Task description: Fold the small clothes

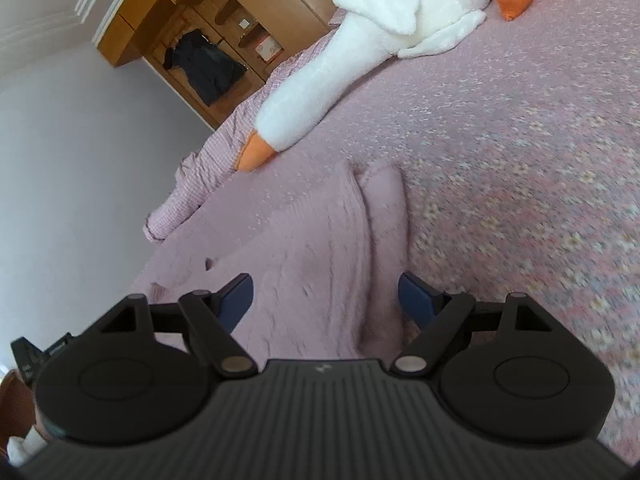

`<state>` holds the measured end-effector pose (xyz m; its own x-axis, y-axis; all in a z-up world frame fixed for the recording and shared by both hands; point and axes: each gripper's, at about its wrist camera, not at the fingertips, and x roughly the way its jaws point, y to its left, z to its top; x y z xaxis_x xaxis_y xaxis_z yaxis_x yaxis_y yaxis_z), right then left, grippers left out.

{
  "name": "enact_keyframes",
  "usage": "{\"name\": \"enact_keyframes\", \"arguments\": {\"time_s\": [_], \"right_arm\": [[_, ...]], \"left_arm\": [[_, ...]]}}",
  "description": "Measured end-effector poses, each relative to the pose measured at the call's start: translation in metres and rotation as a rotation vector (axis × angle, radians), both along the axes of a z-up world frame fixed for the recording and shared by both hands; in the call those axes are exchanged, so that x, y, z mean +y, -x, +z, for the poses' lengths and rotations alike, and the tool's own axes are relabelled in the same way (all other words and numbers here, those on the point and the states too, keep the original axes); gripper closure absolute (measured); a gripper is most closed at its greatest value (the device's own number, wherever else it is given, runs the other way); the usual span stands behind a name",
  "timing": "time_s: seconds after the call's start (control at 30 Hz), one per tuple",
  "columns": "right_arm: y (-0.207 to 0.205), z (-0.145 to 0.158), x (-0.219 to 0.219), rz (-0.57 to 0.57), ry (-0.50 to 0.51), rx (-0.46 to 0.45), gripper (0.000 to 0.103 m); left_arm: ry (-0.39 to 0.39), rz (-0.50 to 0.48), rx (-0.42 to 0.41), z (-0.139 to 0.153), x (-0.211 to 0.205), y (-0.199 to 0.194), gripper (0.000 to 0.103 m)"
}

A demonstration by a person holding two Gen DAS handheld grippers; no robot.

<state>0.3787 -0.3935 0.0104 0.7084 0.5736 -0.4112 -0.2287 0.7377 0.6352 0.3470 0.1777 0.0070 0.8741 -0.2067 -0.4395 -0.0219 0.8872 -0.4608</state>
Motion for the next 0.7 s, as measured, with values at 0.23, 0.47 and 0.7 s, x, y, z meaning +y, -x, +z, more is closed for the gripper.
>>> {"name": "enact_keyframes", "arguments": {"time_s": [0.23,0.47,0.7], "right_arm": [[0.014,-0.011,-0.021,-0.022,-0.041,0.005,0.022],[-0.01,-0.016,-0.049,-0.033,-0.164,0.072,0.023],[-0.056,-0.014,-0.039,0.035,-0.186,0.146,0.026]], "left_arm": [[0.029,0.035,0.032,-0.005,0.001,0.008,0.023],[0.022,0.035,0.005,0.002,0.011,0.045,0.02],[0.058,0.067,0.025,-0.008,0.034,0.051,0.019]]}}
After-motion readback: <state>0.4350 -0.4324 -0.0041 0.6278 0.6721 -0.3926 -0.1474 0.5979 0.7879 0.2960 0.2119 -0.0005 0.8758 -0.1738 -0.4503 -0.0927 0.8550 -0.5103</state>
